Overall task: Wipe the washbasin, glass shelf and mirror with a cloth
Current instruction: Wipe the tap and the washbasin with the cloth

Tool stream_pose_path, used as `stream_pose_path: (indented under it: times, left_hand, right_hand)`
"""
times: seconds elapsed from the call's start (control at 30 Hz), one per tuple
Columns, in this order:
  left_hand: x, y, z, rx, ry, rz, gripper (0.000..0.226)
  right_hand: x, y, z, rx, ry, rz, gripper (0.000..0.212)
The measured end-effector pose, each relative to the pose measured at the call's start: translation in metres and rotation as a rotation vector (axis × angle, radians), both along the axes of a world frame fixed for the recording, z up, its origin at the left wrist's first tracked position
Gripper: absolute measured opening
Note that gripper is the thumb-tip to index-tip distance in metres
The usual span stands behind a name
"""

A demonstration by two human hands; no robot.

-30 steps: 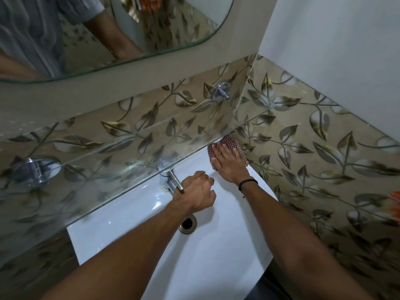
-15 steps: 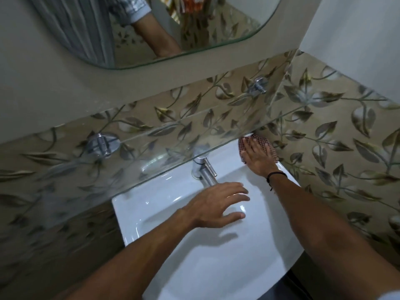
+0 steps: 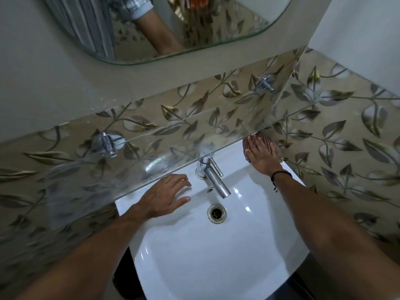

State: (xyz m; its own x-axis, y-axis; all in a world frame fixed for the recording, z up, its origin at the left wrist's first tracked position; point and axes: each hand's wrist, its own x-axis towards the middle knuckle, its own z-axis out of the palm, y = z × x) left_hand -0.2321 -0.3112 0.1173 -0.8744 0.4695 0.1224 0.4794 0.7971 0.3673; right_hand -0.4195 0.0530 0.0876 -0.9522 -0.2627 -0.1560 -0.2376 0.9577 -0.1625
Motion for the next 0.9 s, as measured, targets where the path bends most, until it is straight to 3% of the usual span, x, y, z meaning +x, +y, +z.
stream_pose_path:
  times: [0.23, 0.33, 0.67, 0.8, 0.9]
  left_hand:
    - [0.006, -0.001, -0.017, 0.012, -0.002, 0.021, 0.039]
    - [0.003, -0.001, -0.017, 0.000, 0.023, 0.017, 0.038]
    - [0.002, -0.001, -0.019, 0.035, 0.063, -0.011, 0.032]
    - [0.003, -0.001, -0.019, 0.030, 0.074, 0.002, 0.031]
    - [0.003, -0.002, -0.020, 0.033, 0.058, 0.000, 0.031]
  right_hand:
    - [-0.001, 0.000, -0.002, 0.029, 0.005, 0.005, 0.087]
    - [-0.004, 0.003, -0.007, 0.035, 0.012, 0.013, 0.102]
    - [-0.002, -0.018, 0.005, 0.074, -0.057, -0.094, 0.076]
    - [0.020, -0.054, -0.007, 0.023, -0.069, -0.108, 0.083]
    - [0.047, -0.066, 0.005, -0.058, -0.024, -0.001, 0.063]
